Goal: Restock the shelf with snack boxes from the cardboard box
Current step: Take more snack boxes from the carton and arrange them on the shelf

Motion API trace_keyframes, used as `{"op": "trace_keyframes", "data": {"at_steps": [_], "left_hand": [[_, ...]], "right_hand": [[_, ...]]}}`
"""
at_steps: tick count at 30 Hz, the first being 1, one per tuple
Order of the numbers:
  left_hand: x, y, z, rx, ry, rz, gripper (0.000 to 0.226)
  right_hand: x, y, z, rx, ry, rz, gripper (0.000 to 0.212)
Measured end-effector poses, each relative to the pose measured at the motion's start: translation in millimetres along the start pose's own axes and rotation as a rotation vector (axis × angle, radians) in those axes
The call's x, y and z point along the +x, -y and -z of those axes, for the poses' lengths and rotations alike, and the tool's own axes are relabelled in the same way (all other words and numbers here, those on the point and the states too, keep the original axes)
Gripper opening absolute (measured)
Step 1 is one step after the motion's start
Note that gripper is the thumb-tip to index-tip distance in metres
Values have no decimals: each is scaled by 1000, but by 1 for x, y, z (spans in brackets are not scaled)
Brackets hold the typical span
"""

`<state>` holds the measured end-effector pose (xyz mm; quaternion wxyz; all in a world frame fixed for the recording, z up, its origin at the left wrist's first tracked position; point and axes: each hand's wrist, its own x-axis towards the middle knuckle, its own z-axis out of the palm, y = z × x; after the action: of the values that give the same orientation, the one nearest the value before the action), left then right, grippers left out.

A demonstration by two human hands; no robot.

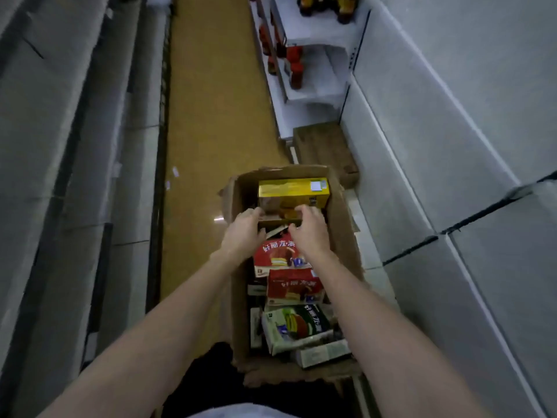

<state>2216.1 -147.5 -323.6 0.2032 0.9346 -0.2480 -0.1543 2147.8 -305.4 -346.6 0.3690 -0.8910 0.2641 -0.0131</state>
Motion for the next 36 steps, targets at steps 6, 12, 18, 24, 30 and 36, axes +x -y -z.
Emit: {"op": "trace_keyframes", "data": {"at_steps": [6,12,18,24,30,36], "left_hand": [[98,29,-22,53,76,-104,30],[187,57,-37,218,183,-186,47],[215,77,-58,286,305,-142,77],[209,74,-64,393,336,-155,66],[187,66,-82,326,513,-161,87],[180,55,-76,366,441,-199,92]], "right_hand": [[83,9,-26,-186,-12,-60,41],[153,10,-58,-450,90,-85,48],[188,14,-78,-454,363,-188,84],[174,10,-93,-565,366,-196,78],[141,2,-87,-491,354,-256,67],[112,-13,-62,-384,292,-196,76]]}}
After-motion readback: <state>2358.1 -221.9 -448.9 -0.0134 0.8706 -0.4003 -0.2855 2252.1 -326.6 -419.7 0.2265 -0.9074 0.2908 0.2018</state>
